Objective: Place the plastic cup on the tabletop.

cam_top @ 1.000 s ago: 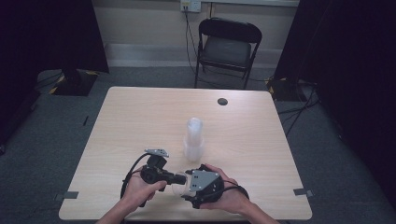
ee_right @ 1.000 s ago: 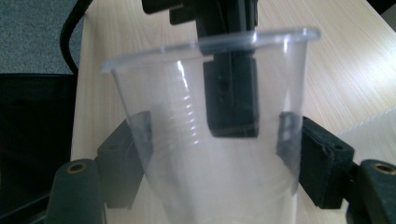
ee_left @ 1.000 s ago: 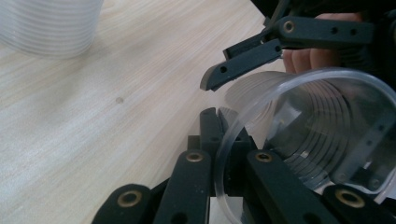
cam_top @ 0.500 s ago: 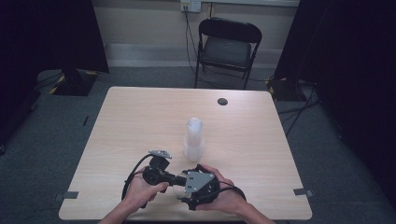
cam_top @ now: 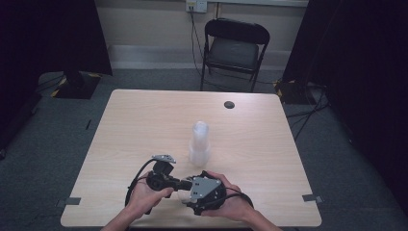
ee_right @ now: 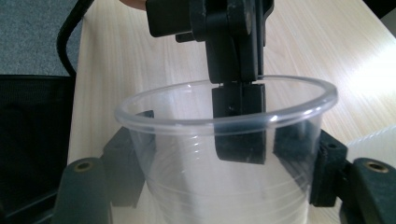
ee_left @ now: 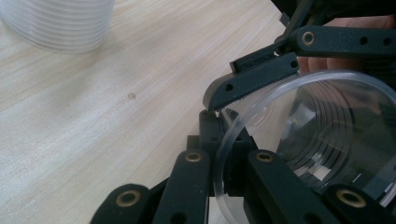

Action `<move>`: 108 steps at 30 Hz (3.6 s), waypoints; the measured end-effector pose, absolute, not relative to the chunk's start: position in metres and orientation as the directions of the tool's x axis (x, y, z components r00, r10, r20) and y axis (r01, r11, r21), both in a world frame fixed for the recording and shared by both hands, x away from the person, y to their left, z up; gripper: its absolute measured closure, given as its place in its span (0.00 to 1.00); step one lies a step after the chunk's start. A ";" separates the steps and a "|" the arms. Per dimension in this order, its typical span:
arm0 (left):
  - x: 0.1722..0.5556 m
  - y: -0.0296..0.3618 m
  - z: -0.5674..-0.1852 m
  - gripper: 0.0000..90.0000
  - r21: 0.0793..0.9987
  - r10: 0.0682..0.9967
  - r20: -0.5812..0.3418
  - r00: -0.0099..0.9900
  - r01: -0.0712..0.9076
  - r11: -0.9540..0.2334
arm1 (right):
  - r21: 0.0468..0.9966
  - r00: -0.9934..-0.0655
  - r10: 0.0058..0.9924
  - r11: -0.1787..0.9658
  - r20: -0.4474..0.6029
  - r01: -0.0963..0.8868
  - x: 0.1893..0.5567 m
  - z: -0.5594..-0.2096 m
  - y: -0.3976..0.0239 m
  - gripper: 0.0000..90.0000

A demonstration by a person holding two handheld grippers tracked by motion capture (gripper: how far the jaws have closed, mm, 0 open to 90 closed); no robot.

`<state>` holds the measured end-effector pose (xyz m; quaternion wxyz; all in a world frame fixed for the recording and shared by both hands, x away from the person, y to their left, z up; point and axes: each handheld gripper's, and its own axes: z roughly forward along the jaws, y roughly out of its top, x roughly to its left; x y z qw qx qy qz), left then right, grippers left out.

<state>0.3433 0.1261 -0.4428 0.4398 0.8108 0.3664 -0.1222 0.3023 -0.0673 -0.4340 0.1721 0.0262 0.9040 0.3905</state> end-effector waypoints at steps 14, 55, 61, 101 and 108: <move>0.343 0.131 -0.440 0.86 0.688 0.480 -0.498 0.722 0.666 -0.288 | 0.746 -0.938 0.227 0.665 -0.261 -0.046 0.307 -0.431 -0.077 0.36; 0.332 0.177 -0.436 0.33 0.864 0.689 -0.192 0.699 0.453 -0.219 | 0.836 -0.821 0.568 0.477 -0.059 0.270 0.356 -0.430 -0.155 0.37; 0.329 0.181 -0.445 0.31 0.871 0.707 -0.163 0.688 0.437 -0.225 | 0.861 -0.785 0.618 0.420 -0.039 0.288 0.368 -0.423 -0.165 0.37; 0.327 0.198 -0.459 0.31 0.860 0.722 -0.164 0.672 0.456 -0.229 | 0.884 -0.569 0.820 0.217 0.066 0.415 0.479 -0.436 -0.176 0.35; 0.328 0.199 -0.461 0.31 0.856 0.727 -0.180 0.663 0.469 -0.216 | 0.867 -0.576 0.815 0.241 0.063 0.436 0.491 -0.451 -0.166 0.33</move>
